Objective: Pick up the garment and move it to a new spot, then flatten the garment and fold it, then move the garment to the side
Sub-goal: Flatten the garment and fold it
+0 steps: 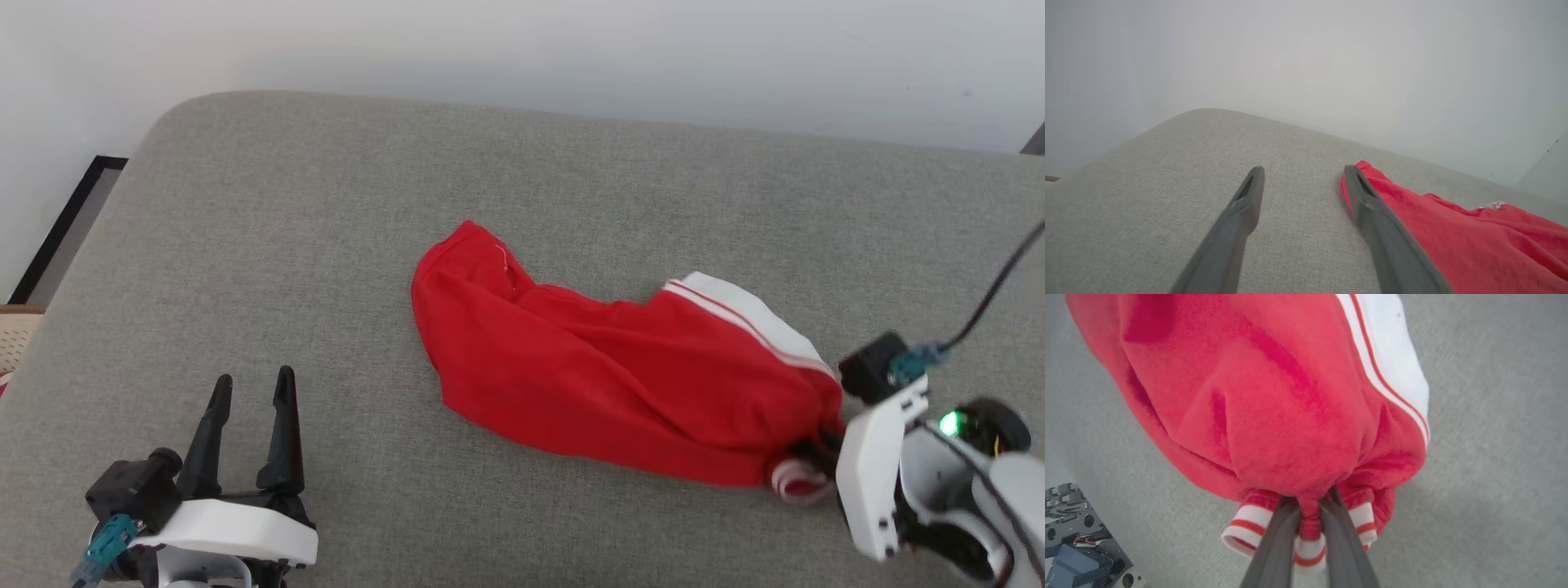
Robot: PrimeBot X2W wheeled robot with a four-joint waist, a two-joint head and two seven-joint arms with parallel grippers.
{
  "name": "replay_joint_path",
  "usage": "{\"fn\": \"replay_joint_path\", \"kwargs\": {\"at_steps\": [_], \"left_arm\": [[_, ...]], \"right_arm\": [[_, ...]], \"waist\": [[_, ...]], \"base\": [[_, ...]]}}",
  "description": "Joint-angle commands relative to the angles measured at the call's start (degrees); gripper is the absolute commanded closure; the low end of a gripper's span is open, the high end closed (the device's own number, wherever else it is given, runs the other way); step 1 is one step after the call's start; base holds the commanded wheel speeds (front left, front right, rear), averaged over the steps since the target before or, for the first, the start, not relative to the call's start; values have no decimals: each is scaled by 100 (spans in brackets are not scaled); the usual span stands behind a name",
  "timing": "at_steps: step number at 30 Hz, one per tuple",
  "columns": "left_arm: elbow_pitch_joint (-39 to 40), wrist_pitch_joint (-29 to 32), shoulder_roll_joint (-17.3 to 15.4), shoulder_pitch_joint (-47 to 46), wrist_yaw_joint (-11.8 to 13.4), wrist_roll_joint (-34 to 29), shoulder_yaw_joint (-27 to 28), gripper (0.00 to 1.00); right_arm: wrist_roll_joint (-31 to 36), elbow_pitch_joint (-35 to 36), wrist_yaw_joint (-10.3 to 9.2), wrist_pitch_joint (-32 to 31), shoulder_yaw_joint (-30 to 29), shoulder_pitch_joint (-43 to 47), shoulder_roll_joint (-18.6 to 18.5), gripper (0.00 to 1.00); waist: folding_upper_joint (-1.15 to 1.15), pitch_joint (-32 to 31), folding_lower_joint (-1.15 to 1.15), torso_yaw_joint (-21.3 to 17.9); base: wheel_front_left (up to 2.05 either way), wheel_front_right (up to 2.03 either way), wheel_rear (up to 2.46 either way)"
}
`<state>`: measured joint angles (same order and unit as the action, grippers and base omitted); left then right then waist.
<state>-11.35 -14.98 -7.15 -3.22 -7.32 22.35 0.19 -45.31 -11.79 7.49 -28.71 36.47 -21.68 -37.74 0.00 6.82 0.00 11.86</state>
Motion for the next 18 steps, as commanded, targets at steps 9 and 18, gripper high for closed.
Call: {"fn": "replay_joint_path", "kwargs": {"at_steps": [9, 18], "left_arm": [[-55, -30, -18, -116, -21, 84, -43, 0], [-82, -30, -67, -35, -21, 118, -64, 0]], "right_arm": [[471, 147, 0, -308, -659, 1009, 729, 0], [610, 1315, 0, -816, -1299, 1178, 809, 0]], "waist": [[0, 76, 0, -58], [0, -43, 0, -100]], "base": [[0, 0, 0], [0, 0, 0]]}}
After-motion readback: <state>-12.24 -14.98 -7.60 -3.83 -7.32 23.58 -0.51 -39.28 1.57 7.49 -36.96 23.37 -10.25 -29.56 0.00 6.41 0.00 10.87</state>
